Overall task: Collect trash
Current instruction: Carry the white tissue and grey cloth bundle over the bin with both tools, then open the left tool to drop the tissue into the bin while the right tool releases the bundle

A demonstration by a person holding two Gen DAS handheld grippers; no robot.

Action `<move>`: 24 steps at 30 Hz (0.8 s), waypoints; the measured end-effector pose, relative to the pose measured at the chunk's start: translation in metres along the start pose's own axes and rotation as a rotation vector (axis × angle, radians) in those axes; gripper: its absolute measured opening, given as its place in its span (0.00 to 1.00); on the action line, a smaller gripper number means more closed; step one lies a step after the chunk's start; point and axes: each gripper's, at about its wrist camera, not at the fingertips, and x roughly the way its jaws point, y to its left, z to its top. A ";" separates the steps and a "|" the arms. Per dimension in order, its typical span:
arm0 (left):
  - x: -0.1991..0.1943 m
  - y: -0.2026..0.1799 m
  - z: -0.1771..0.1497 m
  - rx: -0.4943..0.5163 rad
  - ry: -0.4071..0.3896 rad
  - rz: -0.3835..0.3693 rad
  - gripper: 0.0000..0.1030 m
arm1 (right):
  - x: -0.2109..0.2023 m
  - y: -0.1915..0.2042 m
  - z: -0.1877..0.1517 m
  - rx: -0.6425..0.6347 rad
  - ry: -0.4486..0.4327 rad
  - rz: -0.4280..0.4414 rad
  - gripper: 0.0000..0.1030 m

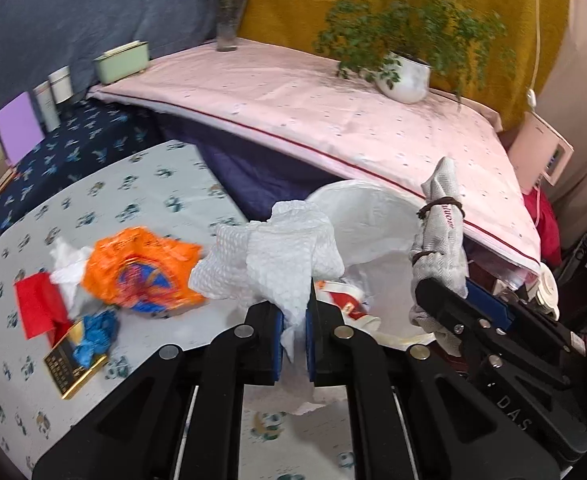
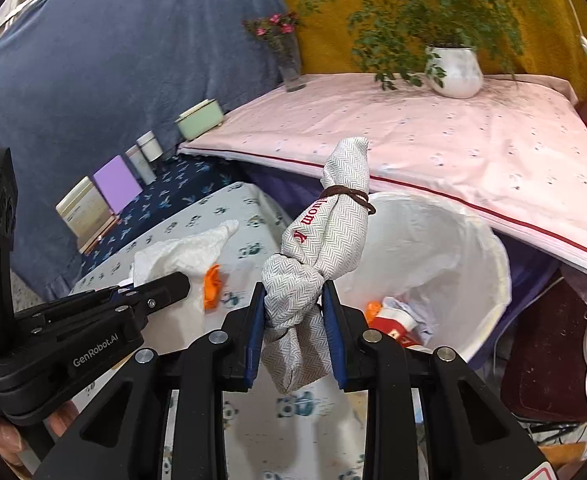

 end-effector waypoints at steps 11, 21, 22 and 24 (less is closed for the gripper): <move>0.045 -0.052 0.016 0.064 0.052 -0.128 0.08 | -0.006 -0.059 -0.001 0.106 -0.012 -0.078 0.26; 0.077 -0.060 0.030 0.042 0.051 -0.160 0.35 | 0.007 -0.082 -0.002 0.139 0.012 -0.103 0.26; 0.076 -0.058 0.030 0.038 0.043 -0.156 0.38 | 0.009 -0.082 -0.001 0.139 0.014 -0.104 0.26; 0.075 -0.054 0.032 0.032 0.027 -0.145 0.53 | 0.012 -0.082 0.000 0.140 0.016 -0.104 0.26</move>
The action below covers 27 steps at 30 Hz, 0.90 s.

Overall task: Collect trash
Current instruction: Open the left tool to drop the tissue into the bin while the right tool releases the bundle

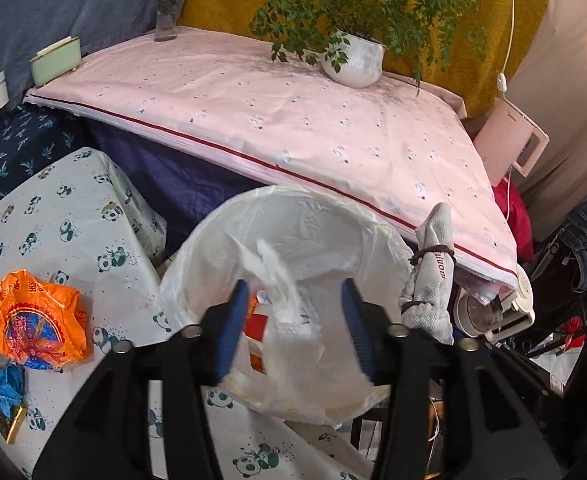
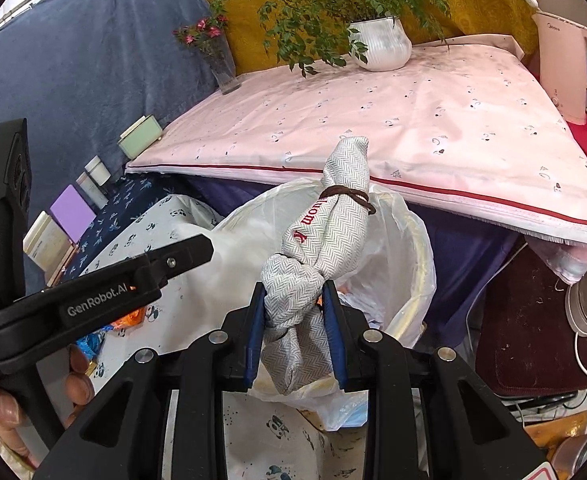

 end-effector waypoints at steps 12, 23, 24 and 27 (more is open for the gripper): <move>-0.009 0.037 -0.007 -0.072 -0.013 0.064 0.64 | 0.015 0.013 0.010 -0.019 0.001 -0.002 0.30; -0.040 0.086 -0.029 -0.171 -0.050 0.144 0.75 | 0.017 0.040 0.014 -0.059 -0.014 0.005 0.41; -0.043 0.090 -0.031 -0.179 -0.050 0.152 0.75 | 0.017 0.043 0.013 -0.065 -0.013 0.008 0.42; -0.054 0.105 -0.038 -0.203 -0.058 0.179 0.75 | 0.017 0.056 0.012 -0.086 -0.009 0.022 0.42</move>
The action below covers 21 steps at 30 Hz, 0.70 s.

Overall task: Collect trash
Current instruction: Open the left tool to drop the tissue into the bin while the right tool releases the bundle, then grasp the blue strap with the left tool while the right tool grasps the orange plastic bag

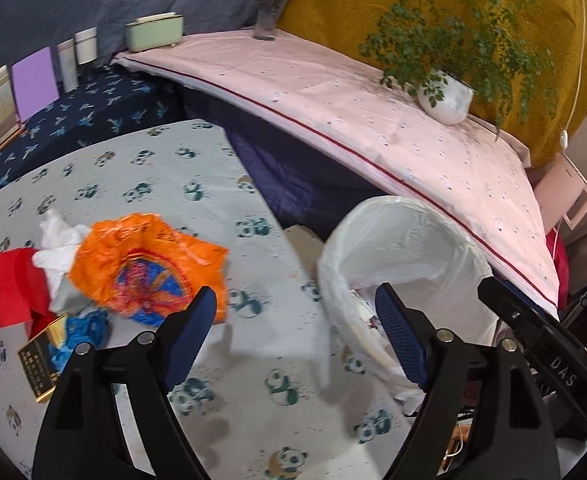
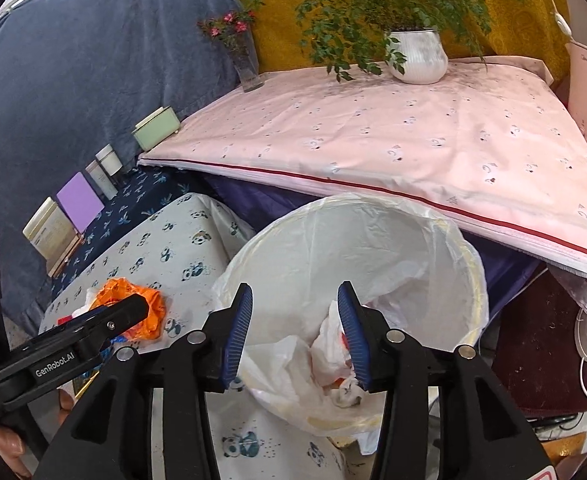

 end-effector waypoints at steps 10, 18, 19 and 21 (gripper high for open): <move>-0.022 0.058 -0.018 -0.062 -0.009 0.119 0.75 | 0.005 0.052 -0.009 -0.072 0.026 0.064 0.43; -0.035 0.099 -0.035 -0.108 -0.004 0.175 0.75 | 0.011 0.094 -0.023 -0.137 0.058 0.109 0.43; -0.036 0.102 -0.036 -0.110 -0.003 0.178 0.75 | 0.012 0.099 -0.024 -0.145 0.062 0.116 0.43; -0.037 0.108 -0.039 -0.112 0.002 0.185 0.75 | 0.014 0.108 -0.027 -0.159 0.069 0.125 0.43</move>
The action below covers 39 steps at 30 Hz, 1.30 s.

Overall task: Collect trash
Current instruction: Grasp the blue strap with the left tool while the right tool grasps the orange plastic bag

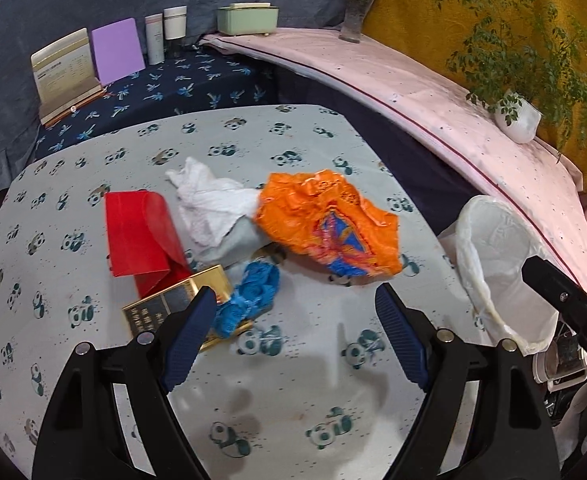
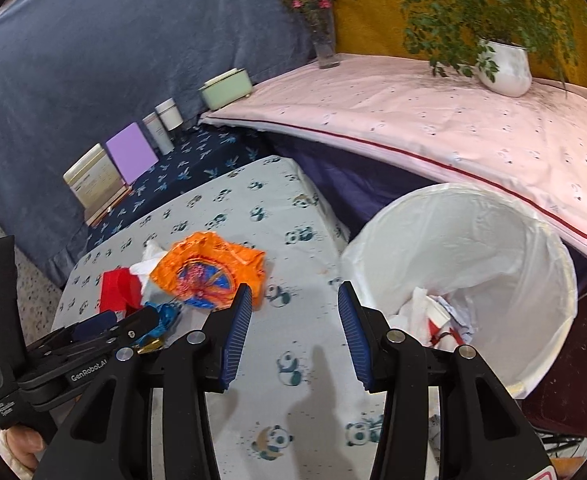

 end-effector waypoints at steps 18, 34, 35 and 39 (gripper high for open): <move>0.050 0.027 -0.008 0.044 0.092 0.048 0.63 | 0.043 0.040 -0.009 -0.074 0.095 0.040 0.43; 0.032 0.026 -0.004 0.055 0.076 0.009 0.33 | 0.076 0.069 -0.006 -0.109 0.143 0.083 0.43; 0.029 0.028 -0.003 0.047 0.071 0.005 0.32 | 0.078 0.071 -0.005 -0.111 0.144 0.088 0.43; 0.015 0.035 0.001 0.025 0.044 0.000 0.32 | 0.088 0.083 0.001 -0.116 0.148 0.113 0.43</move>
